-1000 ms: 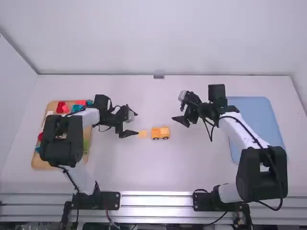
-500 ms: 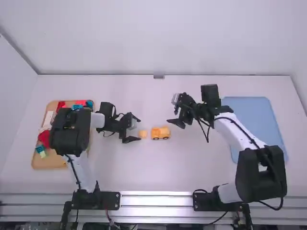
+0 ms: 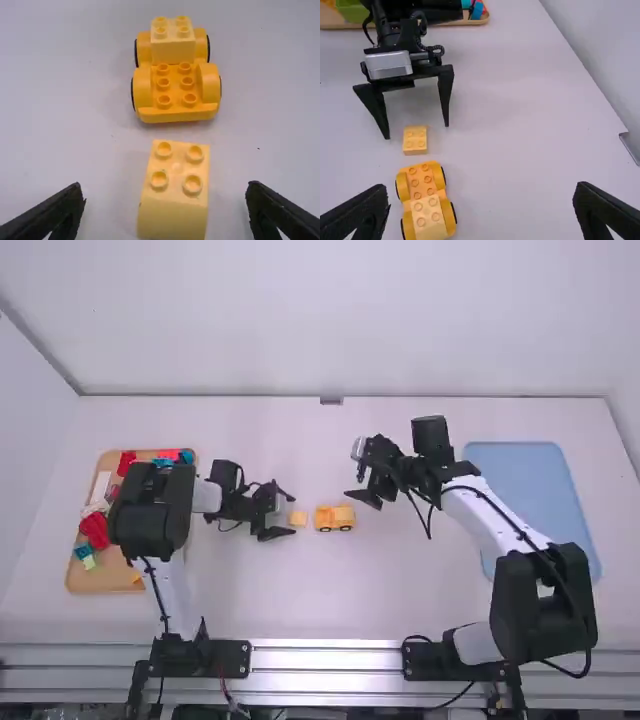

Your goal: Assemble lego blocks to make yellow taxi

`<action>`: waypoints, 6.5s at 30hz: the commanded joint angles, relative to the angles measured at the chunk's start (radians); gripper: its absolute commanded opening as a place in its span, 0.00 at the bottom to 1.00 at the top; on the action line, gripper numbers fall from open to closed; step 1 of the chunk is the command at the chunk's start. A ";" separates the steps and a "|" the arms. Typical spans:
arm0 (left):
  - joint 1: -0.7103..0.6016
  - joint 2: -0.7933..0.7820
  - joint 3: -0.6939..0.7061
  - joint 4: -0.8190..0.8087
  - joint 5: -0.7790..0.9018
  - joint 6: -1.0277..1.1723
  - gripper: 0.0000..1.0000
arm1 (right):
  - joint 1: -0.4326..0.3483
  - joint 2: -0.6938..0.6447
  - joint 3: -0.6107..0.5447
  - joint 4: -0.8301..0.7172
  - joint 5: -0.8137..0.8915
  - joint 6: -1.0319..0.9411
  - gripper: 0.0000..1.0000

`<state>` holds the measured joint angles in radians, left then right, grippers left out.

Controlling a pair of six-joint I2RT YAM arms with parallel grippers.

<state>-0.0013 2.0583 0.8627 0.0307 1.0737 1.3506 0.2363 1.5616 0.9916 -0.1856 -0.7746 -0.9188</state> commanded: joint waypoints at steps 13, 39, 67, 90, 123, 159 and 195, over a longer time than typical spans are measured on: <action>-0.041 0.005 -0.015 0.022 -0.082 -0.128 0.65 | -0.001 0.002 -0.006 -0.009 -0.002 0.003 0.98; -0.037 -0.003 -0.005 0.003 -0.061 -0.080 0.33 | -0.001 0.002 -0.006 -0.008 0.055 0.001 0.98; -0.202 -0.238 -0.004 -0.029 -0.211 -0.367 0.11 | -0.016 0.353 -0.024 -0.027 -0.253 -0.351 0.98; -0.265 -0.236 -0.163 0.325 -0.203 -0.472 0.09 | -0.008 0.650 -0.017 0.309 -0.430 -0.243 0.99; -0.257 -0.158 -0.092 0.290 -0.148 -0.479 0.04 | 0.027 0.689 -0.004 0.327 -0.399 -0.222 0.53; -0.241 -0.154 -0.067 0.205 -0.174 -0.479 0.02 | 0.027 0.689 -0.004 0.283 -0.381 -0.237 0.52; -0.268 -0.143 -0.071 0.197 -0.173 -0.438 0.05 | 0.027 0.689 -0.003 0.283 -0.399 -0.237 0.52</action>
<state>-0.2581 1.8992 0.7864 0.2283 0.8848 0.9020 0.2592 2.2494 0.9882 0.1089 -1.2163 -1.1687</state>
